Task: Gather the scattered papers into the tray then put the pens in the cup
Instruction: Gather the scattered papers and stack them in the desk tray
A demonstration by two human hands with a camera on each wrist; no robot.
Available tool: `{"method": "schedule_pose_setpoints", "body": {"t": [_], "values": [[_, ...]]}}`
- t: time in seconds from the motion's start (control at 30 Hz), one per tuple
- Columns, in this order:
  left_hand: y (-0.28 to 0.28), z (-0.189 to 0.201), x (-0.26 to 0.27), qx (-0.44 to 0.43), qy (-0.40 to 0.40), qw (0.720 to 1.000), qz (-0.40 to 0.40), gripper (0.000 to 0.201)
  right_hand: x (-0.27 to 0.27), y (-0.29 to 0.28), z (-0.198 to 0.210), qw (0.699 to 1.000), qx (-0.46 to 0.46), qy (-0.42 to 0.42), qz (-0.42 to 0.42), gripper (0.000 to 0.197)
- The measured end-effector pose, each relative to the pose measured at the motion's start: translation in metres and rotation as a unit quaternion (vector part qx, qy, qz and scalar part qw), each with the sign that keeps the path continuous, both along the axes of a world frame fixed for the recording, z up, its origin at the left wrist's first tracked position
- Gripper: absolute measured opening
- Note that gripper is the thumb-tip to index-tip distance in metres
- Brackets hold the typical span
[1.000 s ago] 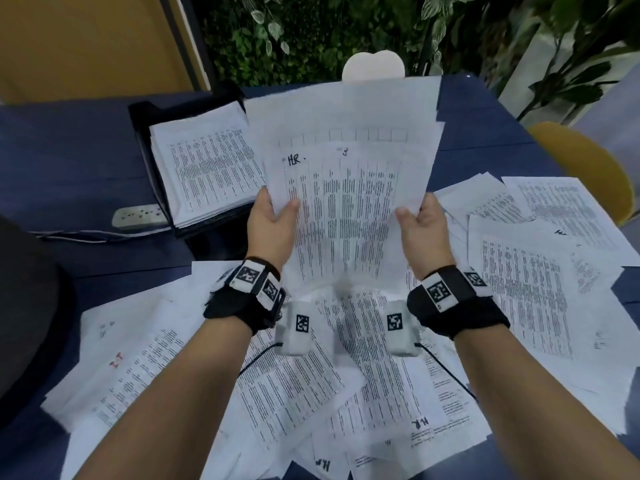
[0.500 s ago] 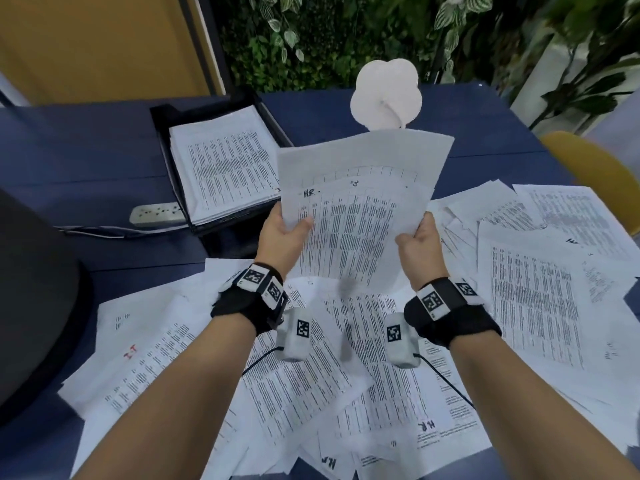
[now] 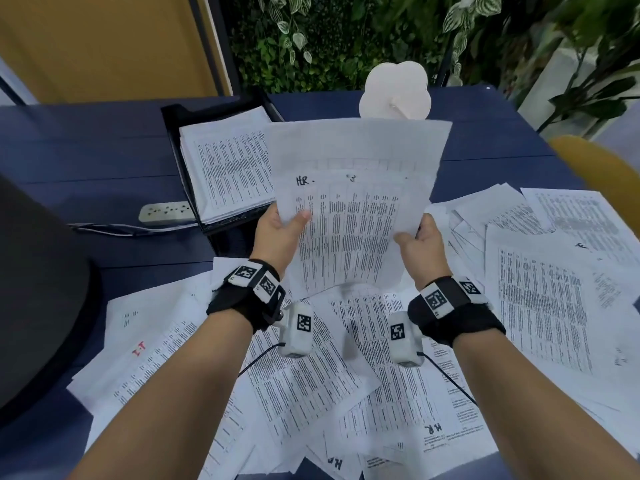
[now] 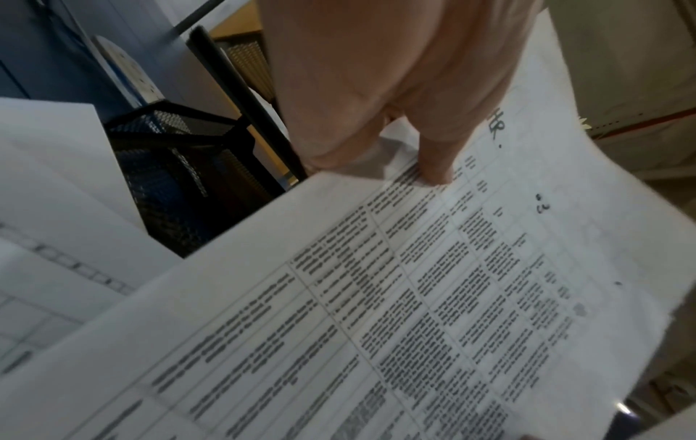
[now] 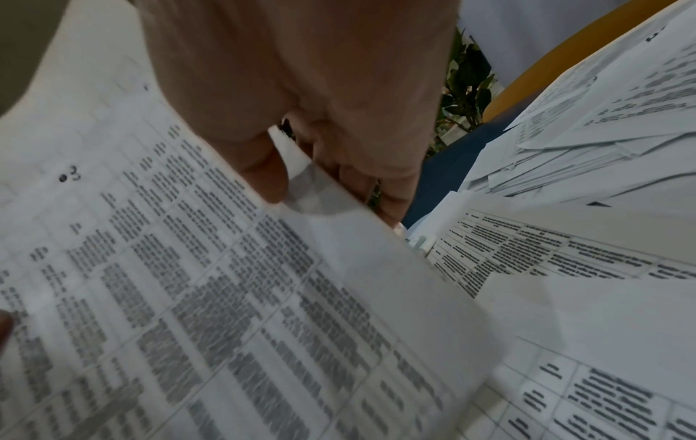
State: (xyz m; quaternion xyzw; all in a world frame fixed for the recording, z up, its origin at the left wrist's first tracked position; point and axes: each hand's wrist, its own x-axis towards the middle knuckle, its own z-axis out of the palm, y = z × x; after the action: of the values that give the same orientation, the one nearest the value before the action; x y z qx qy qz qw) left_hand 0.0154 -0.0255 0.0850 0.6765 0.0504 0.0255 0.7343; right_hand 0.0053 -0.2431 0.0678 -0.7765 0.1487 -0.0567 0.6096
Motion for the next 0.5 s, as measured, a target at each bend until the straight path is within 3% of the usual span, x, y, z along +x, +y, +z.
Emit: {"method": "schedule_pose_setpoints", "body": {"t": [0.2,0.33,0.5], "values": [[0.021,-0.011,-0.007,0.023,0.006,0.999,0.048,0.033,-0.001,0.002,-0.020,0.987,-0.045,0.118,0.096,0.022],[0.035,-0.049,-0.021,0.062,0.084,0.992,0.077,0.033,-0.016,0.006,-0.041,0.957,-0.065,0.226,0.171,0.023],[0.046,-0.098,-0.043,0.129,0.202,0.969,0.066,0.030,-0.030,0.009,-0.064,0.928,-0.153,0.265,0.212,0.017]]}}
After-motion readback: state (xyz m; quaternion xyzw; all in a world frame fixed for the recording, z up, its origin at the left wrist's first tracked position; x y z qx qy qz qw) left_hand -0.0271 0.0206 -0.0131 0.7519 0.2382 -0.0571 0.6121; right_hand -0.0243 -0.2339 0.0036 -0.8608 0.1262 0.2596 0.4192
